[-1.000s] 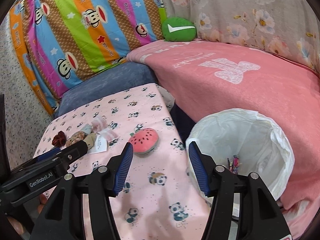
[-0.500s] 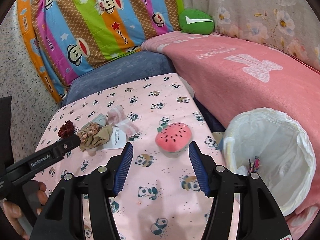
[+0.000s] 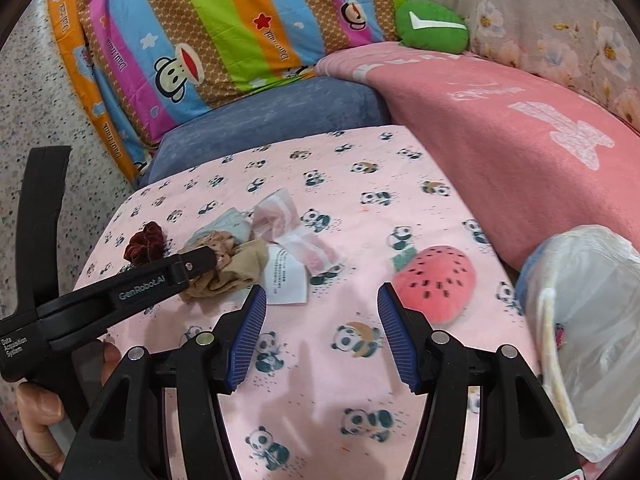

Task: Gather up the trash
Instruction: 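Grasp the brown scrunchie with the left tool while the right tool grasps the khaki scrunchie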

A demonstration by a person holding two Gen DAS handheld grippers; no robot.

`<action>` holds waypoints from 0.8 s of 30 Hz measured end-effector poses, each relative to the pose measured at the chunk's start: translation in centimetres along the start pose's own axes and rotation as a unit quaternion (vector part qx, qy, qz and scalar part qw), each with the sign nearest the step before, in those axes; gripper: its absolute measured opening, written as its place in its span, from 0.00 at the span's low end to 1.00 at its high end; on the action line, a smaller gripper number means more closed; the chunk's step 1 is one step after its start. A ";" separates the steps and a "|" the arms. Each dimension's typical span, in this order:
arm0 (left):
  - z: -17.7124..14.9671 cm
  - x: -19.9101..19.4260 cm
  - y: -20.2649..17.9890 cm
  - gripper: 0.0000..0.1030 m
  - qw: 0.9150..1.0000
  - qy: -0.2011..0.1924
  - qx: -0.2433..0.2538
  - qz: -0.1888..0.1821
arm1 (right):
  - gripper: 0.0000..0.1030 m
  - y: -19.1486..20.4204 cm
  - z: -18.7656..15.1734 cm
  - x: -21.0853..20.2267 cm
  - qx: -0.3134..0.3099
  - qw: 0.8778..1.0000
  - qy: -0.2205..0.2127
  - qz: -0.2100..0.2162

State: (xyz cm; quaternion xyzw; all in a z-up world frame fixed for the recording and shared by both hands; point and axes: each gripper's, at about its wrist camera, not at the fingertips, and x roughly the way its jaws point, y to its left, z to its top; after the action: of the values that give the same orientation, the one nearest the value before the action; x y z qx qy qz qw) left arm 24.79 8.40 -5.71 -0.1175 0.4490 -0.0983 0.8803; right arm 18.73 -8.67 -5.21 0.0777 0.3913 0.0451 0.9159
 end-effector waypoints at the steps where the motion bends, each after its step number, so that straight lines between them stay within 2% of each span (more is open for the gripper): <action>1: 0.0 0.0 0.2 0.34 1.000 0.000 -0.001 -0.005 | 0.55 0.4 0.0 0.5 -0.003 1.000 0.004 0.003; 2: 0.0 -0.1 0.5 0.28 1.000 0.000 -0.001 -0.010 | 0.55 0.8 0.1 1.0 -0.006 1.000 0.007 0.005; 6: 0.1 -1.0 1.4 0.13 0.999 -0.007 -0.004 -0.033 | 0.53 2.0 0.2 2.8 -0.009 0.999 0.022 0.022; 7: 0.1 -1.3 1.5 0.01 0.999 -0.009 -0.005 -0.036 | 0.52 2.2 0.2 3.2 -0.009 0.999 0.025 0.027; 12: 0.2 -2.2 2.5 0.02 0.999 -0.020 -0.005 -0.034 | 0.51 3.7 0.6 4.8 -0.011 0.998 0.029 0.051; 15: 0.3 -2.1 3.0 0.02 0.999 -0.016 -0.006 -0.038 | 0.44 4.4 0.8 6.0 -0.014 0.998 0.037 0.051; 18: 0.3 -2.4 3.0 0.02 0.999 -0.022 0.001 -0.036 | 0.44 4.6 0.8 6.7 -0.013 0.998 0.042 0.055; 20: 0.4 -2.6 3.1 0.02 0.999 -0.028 0.001 -0.035 | 0.37 4.8 0.7 7.3 -0.013 0.997 0.047 0.058; 24: 0.8 -3.4 3.2 0.02 0.999 -0.038 0.003 -0.039 | 0.07 5.1 0.5 8.4 -0.014 0.995 0.064 0.072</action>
State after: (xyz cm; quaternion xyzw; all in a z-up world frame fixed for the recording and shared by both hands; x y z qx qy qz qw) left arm 23.70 12.53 -3.62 -0.1362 0.4104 -0.1292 0.8924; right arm 24.79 -2.50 -9.95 0.0900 0.4417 0.1213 0.8844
